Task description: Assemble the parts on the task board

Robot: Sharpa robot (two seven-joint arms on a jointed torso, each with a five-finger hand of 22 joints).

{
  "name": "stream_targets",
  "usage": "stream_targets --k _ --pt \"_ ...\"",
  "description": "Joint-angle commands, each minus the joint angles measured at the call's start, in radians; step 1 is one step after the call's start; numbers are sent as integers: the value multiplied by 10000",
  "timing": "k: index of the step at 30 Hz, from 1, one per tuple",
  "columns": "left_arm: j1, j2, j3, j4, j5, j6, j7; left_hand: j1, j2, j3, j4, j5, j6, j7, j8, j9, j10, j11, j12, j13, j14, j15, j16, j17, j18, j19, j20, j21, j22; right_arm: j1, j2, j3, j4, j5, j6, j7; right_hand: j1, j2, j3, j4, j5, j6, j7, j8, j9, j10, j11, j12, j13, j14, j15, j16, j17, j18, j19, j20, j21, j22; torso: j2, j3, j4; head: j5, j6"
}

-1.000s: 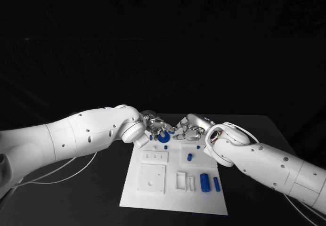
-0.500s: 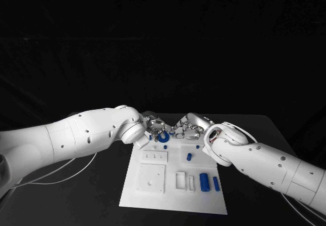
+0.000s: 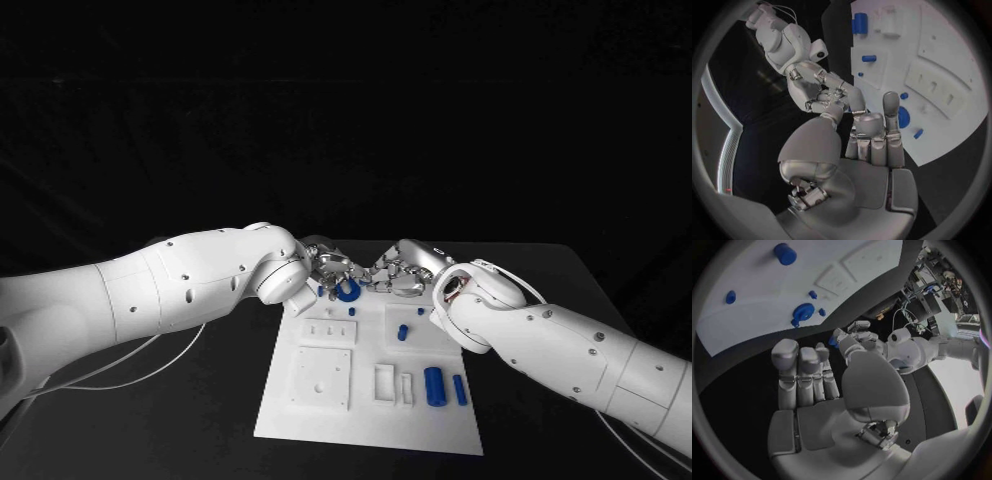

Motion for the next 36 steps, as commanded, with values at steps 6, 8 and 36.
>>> stream_targets --k 6,8,36 --pt "-8 3 5 56 127 286 74 -96 85 60 -116 171 1795 -1228 33 3491 289 -270 90 31 -5 -67 117 70 -161 244 -22 -464 572 -12 -41 6 -27 -174 -175 -135 -69 -66 146 12 52 64 2 3 -1 28 -49 40 18 85 10 -13 12 83 58 -5 54 993 1 16 -4 13 -1" --pt "-8 1 5 48 116 278 73 -101 83 58 -118 184 1795 -1236 33 3496 286 -265 110 39 -3 -59 123 78 -179 258 -10 -507 617 -14 -49 6 -25 -172 -151 -120 -92 -70 153 22 63 64 1 2 -2 22 -49 31 11 81 11 -24 5 85 56 -5 38 990 -1 18 -9 16 -2" --pt "-5 -116 6 -206 -1007 1448 -694 -410 363 100 -256 126 1982 -1295 48 4015 288 -258 571 70 59 -58 634 823 -207 689 3 -1551 1980 -150 -1630 600 800 992 -292 208 -88 -194 -311 179 339 -69 34 4 -5 -148 -17 -292 -261 -34 41 -383 -286 121 -32 26 -475 894 -18 20 -77 65 -160"
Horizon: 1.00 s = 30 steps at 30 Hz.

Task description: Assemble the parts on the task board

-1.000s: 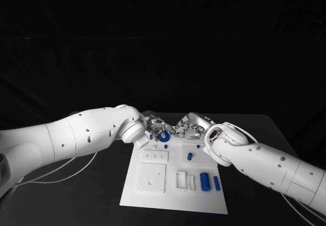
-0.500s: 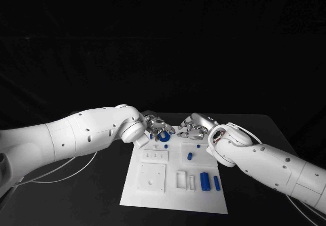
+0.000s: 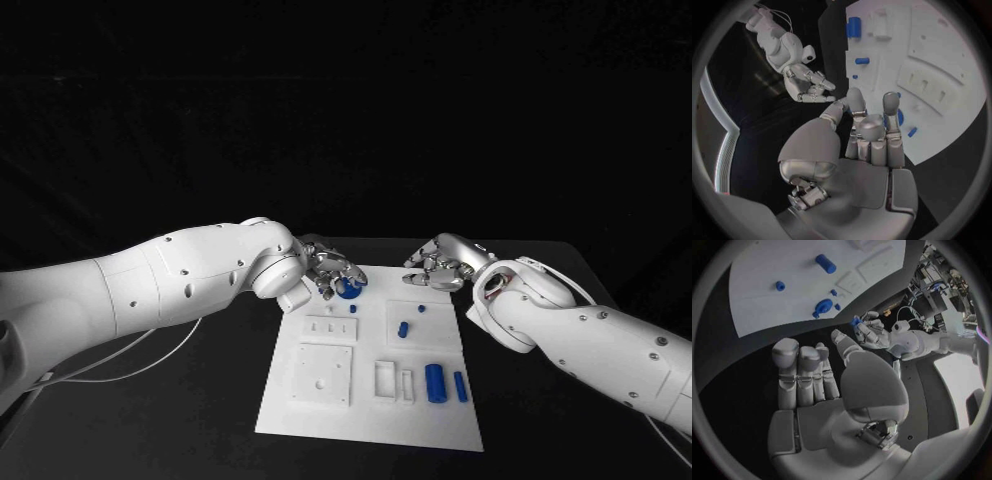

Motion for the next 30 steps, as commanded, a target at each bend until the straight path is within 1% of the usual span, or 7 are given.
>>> stream_targets --k 1,6,9,11,15,19,30 --pt "3 -1 8 20 -745 728 -413 -6 106 -1 -86 23 1996 -1298 46 3347 280 -255 93 6 5 -70 84 120 -61 77 19 -76 97 34 -149 205 71 657 -194 172 49 -73 -27 12 76 -36 11 3 -5 -118 23 -119 -66 -45 41 -110 -61 124 -38 27 -119 890 2 -2 4 -29 -67" --pt "3 23 5 21 -1213 938 -682 -52 208 -28 -50 -91 2063 -1316 48 3565 288 -236 244 -34 20 -52 242 385 -51 116 47 -209 320 147 -254 583 22 1046 -340 268 69 -93 -31 32 112 -41 11 2 -6 -132 22 -175 -121 -51 43 -156 -105 126 -40 29 -215 877 -5 7 11 -63 -166" --pt "3 57 -6 6 -1487 1004 -816 -42 255 -28 -38 -150 2068 -1313 40 3571 288 -231 256 -54 18 -45 261 439 -48 129 56 -255 395 238 -249 689 -37 1225 -422 343 78 -106 -22 44 185 -38 13 2 -6 -144 22 -211 -155 -73 44 -215 -158 127 -51 32 -312 865 -11 -7 9 -45 -228" --pt "4 77 -74 3 -1704 1018 -914 -52 266 -36 -61 -143 2088 -1313 43 3574 284 -229 287 -79 28 -40 281 516 -42 166 62 -376 567 314 -229 739 -80 1316 -484 403 75 -119 -15 56 221 -47 17 3 -5 -169 26 -248 -189 -104 50 -284 -220 129 -76 38 -446 844 -11 -10 16 -39 -266" --pt "4 172 -262 -72 -2052 1059 -1064 -52 286 -16 -102 -113 2119 -1320 46 3603 281 -222 366 -75 52 -15 378 721 -40 211 92 -468 731 464 -159 801 -157 1453 -581 496 75 -134 -14 64 242 -71 22 1 -6 -197 29 -294 -231 -124 53 -343 -277 137 -90 39 -587 821 3 -12 40 -15 -316" --pt "-16 300 -379 -220 -2290 1134 -1144 -64 294 -6 -126 -69 2143 -1330 54 3671 288 -226 418 -99 64 -5 442 853 -24 237 109 -531 838 580 -75 829 -219 1518 -631 548 78 -144 -13 70 286 -79 25 2 -6 -210 31 -318 -254 -133 54 -368 -306 138 -91 40 -652 814 11 -26 23 38 -382" --pt "-122 437 -449 -498 -2913 1304 -1269 -99 331 -22 -119 -100 2167 -1345 58 3888 287 -233 562 -269 79 5 506 978 -24 398 125 -924 1341 695 48 851 -223 1557 -666 602 74 -163 -19 73 370 -82 26 1 -6 -209 30 -321 -264 -129 53 -364 -319 136 -70 39 -699 818 14 -16 21 98 -516"
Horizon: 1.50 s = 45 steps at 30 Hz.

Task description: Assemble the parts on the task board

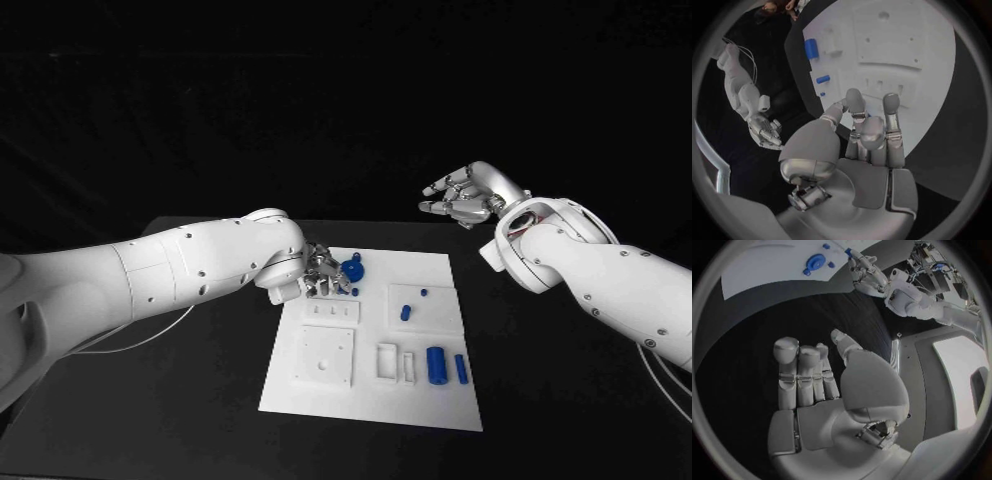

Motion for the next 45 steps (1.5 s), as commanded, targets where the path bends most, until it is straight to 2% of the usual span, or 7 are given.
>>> stream_targets --k 1,9,20,38,45 --pt "-29 62 -1 -55 -484 342 -145 76 141 -17 -32 -3 2167 -1345 60 3834 287 -233 56 -55 32 -20 49 15 -23 97 5 -180 156 12 29 10 10 98 -87 176 -6 -85 9 45 73 -51 1 1 -6 -73 -2 -60 -10 -60 -17 -31 -9 137 -33 2 -85 818 6 1 -4 21 -54" --pt "-147 180 -3 -245 -526 809 -257 70 162 -31 -2 -61 2187 -1351 70 3863 287 -232 68 -74 38 -15 62 25 -31 126 10 -236 206 19 80 15 30 100 -81 179 -10 -87 9 49 118 -51 -1 2 -6 -74 -4 -59 -12 -57 -17 -23 -11 136 -24 1 -103 820 8 1 -17 55 -120" --pt "-229 237 -3 -470 -542 1239 -387 56 172 -18 -9 -18 2183 -1351 72 3894 288 -231 72 -112 38 -6 57 5 -38 151 17 -308 256 20 96 17 54 100 -48 154 -23 -96 0 61 192 -55 1 2 -6 -85 -3 -69 -25 -63 -18 -27 -24 133 -11 0 -127 824 1 8 1 78 -182" --pt "-335 272 -2 -609 -647 1404 -429 38 177 -4 -27 -10 2172 -1350 73 3924 287 -229 82 -145 35 -4 46 -34 -40 171 18 -354 276 20 109 17 72 99 2 132 -28 -98 2 70 254 -52 1 2 -6 -79 -5 -60 -25 -60 -19 -17 -26 130 2 -3 -138 827 -3 3 -6 83 -207" --pt "-358 277 -1 -643 -678 1330 -428 32 182 -2 -30 -19 2158 -1347 72 3945 288 -227 83 -169 30 -5 32 -71 -47 179 16 -387 284 20 119 17 63 98 17 129 -28 -98 4 71 276 -53 0 2 -6 -75 -5 -55 -23 -60 -20 -11 -26 130 4 -3 -157 825 -6 13 -5 76 -217"
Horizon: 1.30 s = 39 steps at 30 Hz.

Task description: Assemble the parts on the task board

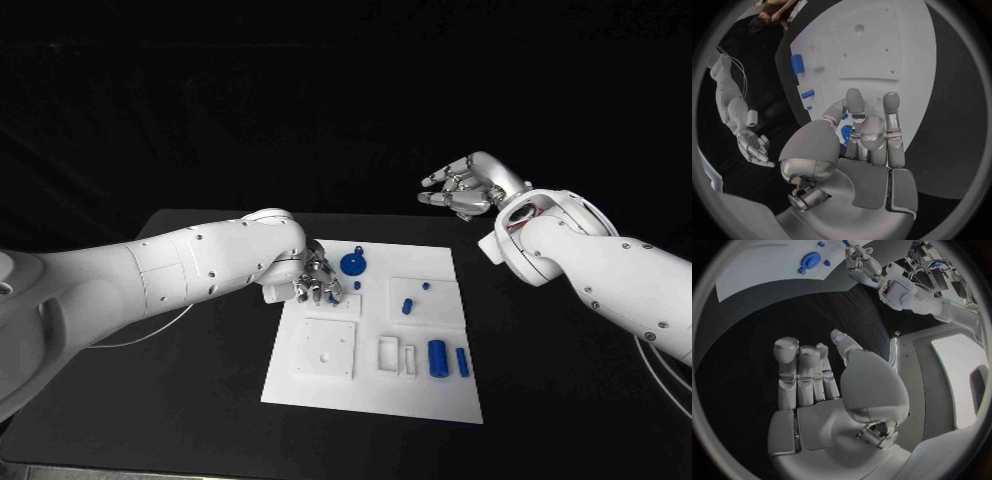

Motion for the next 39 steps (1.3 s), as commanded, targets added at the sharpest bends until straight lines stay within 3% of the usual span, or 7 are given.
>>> stream_targets --k 1,24,39 --pt "-21 33 5 -10 -101 74 -3 61 150 72 5 -3 2155 -1348 34 3721 287 -227 48 -30 14 -59 32 -42 -45 74 -22 -80 165 2 14 7 12 -4 59 68 -28 -98 3 71 33 -56 3 2 -6 -78 -8 -56 -6 -60 -20 -12 -16 129 3 -3 -58 818 0 2 0 -8 -14" --pt "-179 122 6 -191 -184 -39 64 69 150 57 17 -45 2140 -1345 34 3746 288 -225 46 -60 12 -57 17 -88 -51 83 -22 -109 170 1 39 7 3 -4 70 68 -28 -98 3 71 33 -56 3 2 -6 -78 -8 -56 -6 -60 -20 -12 -16 129 3 -3 -58 818 1 2 -2 -46 -37" --pt "-202 127 6 -228 -165 52 47 84 152 37 32 -110 2109 -1338 31 3763 287 -220 28 -100 -1 -55 -16 -178 -58 88 -23 -144 172 1 52 7 -7 -4 82 66 -45 -101 -4 85 48 -56 3 2 -6 -84 -7 -61 -17 -59 -21 -6 -22 127 15 -4 -63 822 3 3 0 -19 -71"
